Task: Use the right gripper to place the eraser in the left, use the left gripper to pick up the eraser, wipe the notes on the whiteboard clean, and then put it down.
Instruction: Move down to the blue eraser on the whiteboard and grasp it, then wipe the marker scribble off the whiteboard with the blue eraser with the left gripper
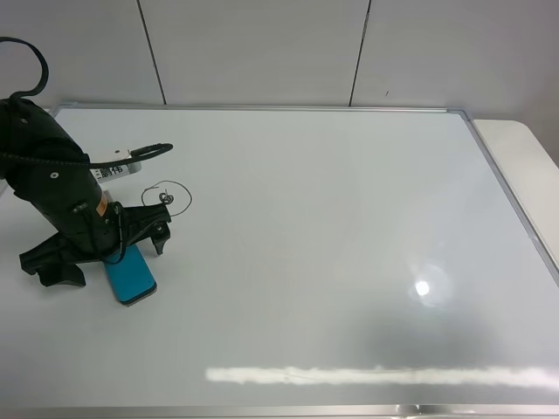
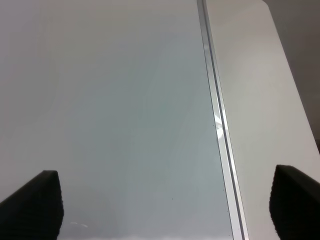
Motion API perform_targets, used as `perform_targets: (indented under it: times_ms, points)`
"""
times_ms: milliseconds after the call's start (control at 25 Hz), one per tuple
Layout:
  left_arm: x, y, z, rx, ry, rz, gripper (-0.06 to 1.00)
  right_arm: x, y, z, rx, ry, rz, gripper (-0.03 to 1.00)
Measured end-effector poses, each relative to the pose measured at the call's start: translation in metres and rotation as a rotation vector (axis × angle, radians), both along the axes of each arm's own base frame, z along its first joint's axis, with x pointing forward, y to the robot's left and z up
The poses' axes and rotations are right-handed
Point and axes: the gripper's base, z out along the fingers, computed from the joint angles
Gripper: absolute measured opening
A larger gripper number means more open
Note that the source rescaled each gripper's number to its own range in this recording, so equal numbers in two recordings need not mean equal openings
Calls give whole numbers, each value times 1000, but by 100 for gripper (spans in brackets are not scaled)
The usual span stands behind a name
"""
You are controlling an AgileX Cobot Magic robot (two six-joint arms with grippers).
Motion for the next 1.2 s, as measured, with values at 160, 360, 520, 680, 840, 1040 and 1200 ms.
perform_targets:
  times_ms: [160,360,520,680,840,1040,1200]
  points:
    - [0,0,0,0,0,0,100,0,0,0,0,0,0,81]
    - [0,0,0,-1,-1,-1,94,0,0,0,0,0,0,81]
    - [0,0,0,-2,-2,-2,36,0,0,0,0,0,0,81]
    - [1,0,0,-3,-4,-5,0,0,0,0,0,0,0,81]
    - [1,-1,0,-3,-4,-6,0,0,0,0,0,0,0,81]
    - [1,-1,0,-1,-4,-24,0,0,0,0,0,0,0,81]
    - [1,-1,0,6,-5,-58,0,0,0,0,0,0,0,81]
